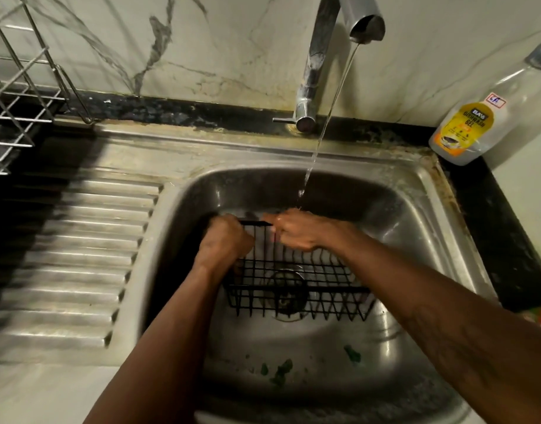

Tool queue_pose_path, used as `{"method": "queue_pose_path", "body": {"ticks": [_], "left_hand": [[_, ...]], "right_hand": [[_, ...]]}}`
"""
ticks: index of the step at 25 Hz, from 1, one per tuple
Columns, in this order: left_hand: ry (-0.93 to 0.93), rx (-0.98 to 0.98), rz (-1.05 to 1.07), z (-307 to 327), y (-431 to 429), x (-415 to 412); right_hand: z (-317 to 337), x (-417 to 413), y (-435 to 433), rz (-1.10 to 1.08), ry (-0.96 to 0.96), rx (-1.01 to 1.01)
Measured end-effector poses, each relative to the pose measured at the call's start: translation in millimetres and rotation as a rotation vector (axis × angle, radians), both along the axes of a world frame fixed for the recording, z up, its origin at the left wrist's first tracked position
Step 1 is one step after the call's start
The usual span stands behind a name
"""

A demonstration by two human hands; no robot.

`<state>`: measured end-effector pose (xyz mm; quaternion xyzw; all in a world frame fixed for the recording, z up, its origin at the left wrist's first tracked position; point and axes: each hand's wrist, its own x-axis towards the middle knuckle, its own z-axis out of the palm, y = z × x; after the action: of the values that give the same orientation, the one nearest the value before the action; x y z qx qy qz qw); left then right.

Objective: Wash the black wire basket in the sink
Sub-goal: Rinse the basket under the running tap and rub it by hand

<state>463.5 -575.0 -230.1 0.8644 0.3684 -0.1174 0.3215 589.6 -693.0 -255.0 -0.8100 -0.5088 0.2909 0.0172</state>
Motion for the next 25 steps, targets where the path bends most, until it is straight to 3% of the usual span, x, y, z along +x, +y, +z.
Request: {"method": "queue_pose_path", "body": {"ticks": [2,5,8,13,15,19,25], "left_hand": [[-0.072,-0.078,-0.012,-3,-15,10],[-0.034,-0.276,0.057,-14,-12,22],[0.003,-0.457,0.137,-17,-9,26],[-0.034,-0.389,0.174,-14,-13,27],[-0.025,-0.39,0.173,-14,-13,27],[0.008,-0.431,0.094,-20,-10,29],[0.012,-0.429,0.087,-24,-9,29]], "right_hand": [[-3,-7,13,0.005,0.035,0.037],[-9,6,2,-0.175,0.05,0.072],[-22,10,-16,-0.289,-0.054,0.141],[-31,2,-19,-0.099,-0.398,0.096],[-33,4,-20,-0.123,-0.462,0.093],[-35,-2,-13,-0.229,-0.472,0.116],[-31,-1,-19,-0.198,-0.371,0.109]]}}
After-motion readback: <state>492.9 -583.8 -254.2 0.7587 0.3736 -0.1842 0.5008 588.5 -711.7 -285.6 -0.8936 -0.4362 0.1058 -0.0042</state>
